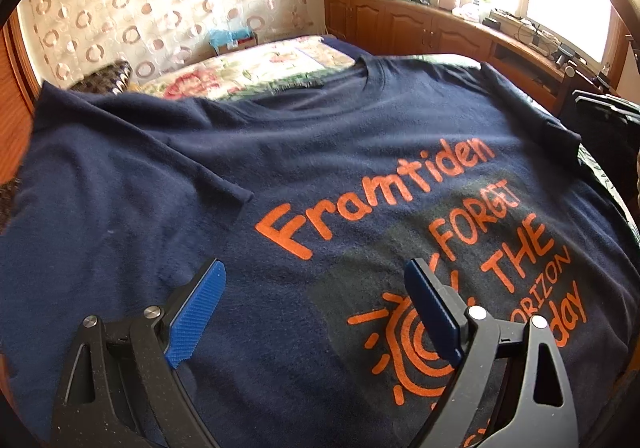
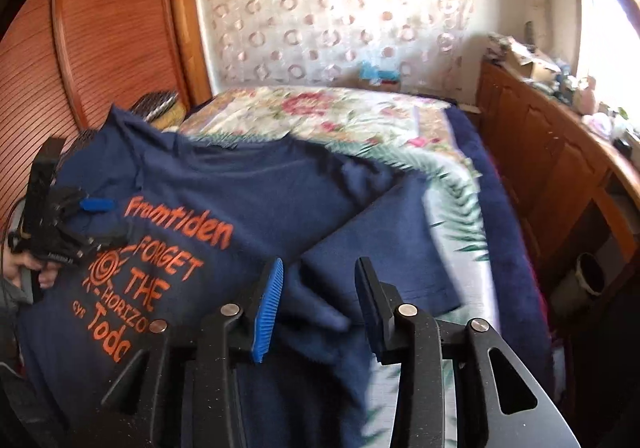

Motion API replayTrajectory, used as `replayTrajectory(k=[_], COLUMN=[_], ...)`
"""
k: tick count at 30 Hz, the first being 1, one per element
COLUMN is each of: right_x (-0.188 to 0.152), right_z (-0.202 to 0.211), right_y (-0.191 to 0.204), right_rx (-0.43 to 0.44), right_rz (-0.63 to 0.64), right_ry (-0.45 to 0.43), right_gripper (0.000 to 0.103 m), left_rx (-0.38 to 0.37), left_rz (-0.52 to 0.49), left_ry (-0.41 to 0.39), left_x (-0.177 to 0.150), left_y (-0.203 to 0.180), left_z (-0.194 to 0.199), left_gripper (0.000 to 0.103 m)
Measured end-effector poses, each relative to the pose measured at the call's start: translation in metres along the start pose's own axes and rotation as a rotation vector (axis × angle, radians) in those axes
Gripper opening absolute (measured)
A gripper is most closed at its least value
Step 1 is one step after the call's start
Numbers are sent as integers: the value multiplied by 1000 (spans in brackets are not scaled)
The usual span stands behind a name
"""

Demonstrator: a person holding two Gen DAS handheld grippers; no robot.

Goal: Fold small clothes
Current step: 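Fold the grasped side over toward the center, open right tool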

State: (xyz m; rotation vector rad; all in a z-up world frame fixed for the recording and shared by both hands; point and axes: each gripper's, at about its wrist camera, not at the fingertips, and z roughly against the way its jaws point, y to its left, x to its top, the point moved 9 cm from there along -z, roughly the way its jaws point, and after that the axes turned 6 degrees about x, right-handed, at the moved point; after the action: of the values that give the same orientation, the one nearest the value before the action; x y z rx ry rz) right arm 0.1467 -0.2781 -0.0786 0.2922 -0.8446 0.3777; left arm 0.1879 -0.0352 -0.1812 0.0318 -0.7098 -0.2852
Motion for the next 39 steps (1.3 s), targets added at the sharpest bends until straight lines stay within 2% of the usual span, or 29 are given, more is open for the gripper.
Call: replayTrajectory(k=[4,8,12,16,17,18,20,21,28,32,37,38,39], right_x=[-1,-14,-31,-33,-33,-33,-31,-30,18,45,64,67,68], right_z=[-8,-32,-57,-59,-61,-62,-69,-61,-51,-68,-98,-101,-103], right_y=[-30,-56,-68,-64,-61,-58,-55,-60,-15,23,59,61,62], right_rx=[-64,-95,-120,-106,-95,-88,-63,-57,77,139,211,200,194], right_rz=[-34,-95,-151,-133,-123,-109,-88,-84,-23,34,46,53,56], right_ry=[21,82,141,129,131,135,143,141,34,27,36,30,28], right_gripper=[41,41,41,41,33,19,7,5,4,4,4,5,14], left_rx=[-15,-38,-56,-83,-83,-83,-87,-89,-70,-77,-79,-78,-77], left_rz=[19,46,58,53,58,66,82,90,126,116,98,100,100], left_ry=[-42,-93,-135,-171,-178,-186,-189,-191,-226,-221,-208,-207,-207], left_x=[6,14,17,18,19,19,18,18,17,15,11,10,10], left_y=[1,-1,-4,-7,-6,-5,-3,-1,9,8,7,8,8], left_z=[23,48,67,84,86,89,91,93,101,100,100,100,100], left_gripper=[92,92,92,92,92,92,92,92,92,92,92,92,92])
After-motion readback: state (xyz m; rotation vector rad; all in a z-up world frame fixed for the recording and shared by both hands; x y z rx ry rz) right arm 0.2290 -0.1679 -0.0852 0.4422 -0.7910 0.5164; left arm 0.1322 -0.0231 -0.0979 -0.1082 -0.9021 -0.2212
